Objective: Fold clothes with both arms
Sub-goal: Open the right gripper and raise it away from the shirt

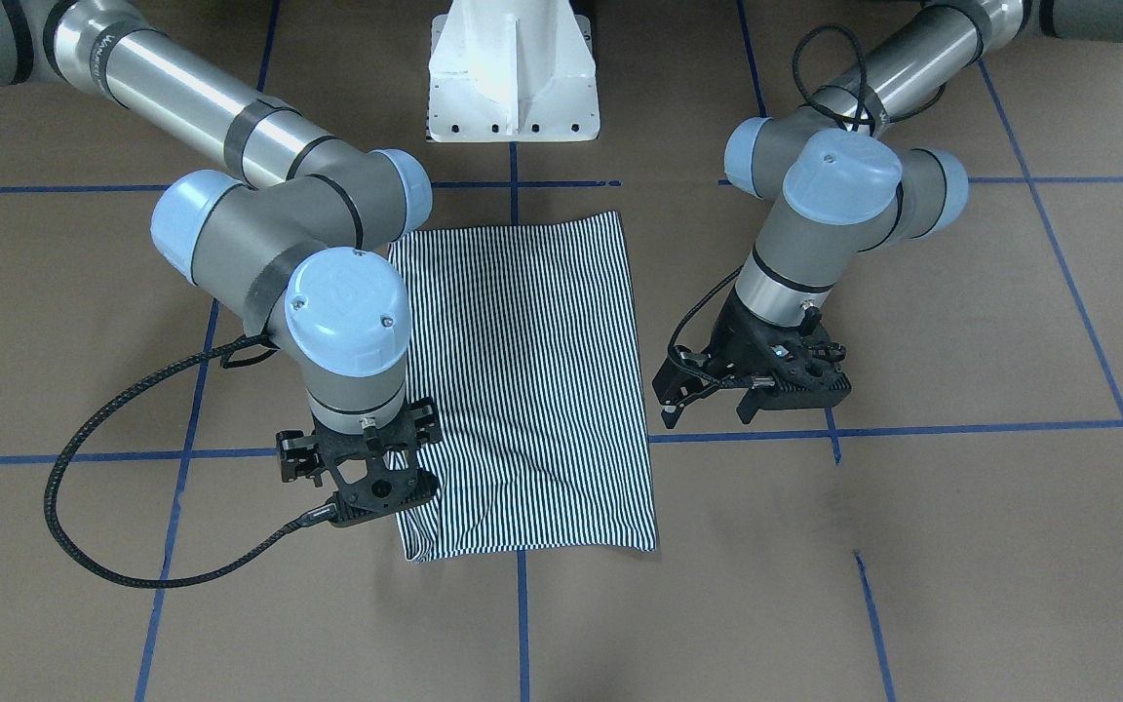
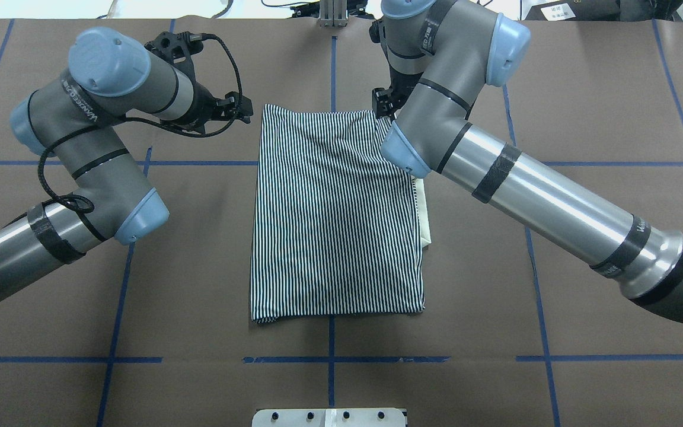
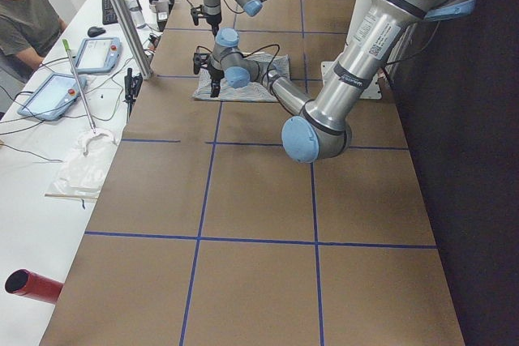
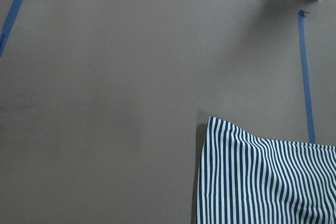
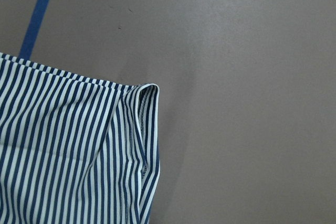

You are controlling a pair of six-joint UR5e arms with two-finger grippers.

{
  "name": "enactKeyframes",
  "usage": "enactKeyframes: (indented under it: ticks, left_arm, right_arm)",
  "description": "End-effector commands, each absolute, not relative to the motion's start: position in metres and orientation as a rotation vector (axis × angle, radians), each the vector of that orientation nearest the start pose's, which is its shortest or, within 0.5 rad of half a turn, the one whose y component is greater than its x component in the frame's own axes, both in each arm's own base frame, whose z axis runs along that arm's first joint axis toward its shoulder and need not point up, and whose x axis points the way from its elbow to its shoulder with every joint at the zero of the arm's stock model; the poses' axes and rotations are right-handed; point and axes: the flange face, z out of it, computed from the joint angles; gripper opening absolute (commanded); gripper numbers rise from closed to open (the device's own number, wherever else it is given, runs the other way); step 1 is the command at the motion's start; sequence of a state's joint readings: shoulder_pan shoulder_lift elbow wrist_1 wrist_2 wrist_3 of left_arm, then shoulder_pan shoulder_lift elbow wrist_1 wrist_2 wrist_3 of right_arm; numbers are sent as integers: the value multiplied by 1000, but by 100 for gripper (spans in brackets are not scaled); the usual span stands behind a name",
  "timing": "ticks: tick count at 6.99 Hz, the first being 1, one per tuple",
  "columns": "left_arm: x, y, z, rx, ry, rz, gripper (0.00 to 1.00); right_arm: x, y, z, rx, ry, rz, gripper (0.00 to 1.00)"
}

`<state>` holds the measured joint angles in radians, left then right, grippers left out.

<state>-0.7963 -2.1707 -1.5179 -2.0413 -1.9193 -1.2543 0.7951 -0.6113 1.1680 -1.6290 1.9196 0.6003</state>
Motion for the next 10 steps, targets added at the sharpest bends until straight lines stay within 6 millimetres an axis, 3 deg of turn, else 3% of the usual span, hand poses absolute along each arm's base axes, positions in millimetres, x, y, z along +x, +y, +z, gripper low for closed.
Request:
enactKeyframes:
  ticks: [1, 2, 5, 9, 10]
  left_arm:
    - [393, -551, 263, 256, 1079, -231, 100]
    - [385, -544, 256, 271, 1093, -229, 100]
    - [382, -542, 248, 279, 1106, -226, 100]
    - [383, -542, 245, 280, 1110, -225, 100]
    - [383, -542, 245, 280, 1110, -225, 100]
  right_arm:
    - [-535, -654, 251, 174, -602, -254, 100]
    - [-548, -647, 258, 159, -592, -265, 100]
    - [-552, -648, 283, 135, -562, -270, 100]
    - [-549, -663, 316, 162, -507, -254, 100]
    - [-537, -673, 316, 170, -504, -247, 100]
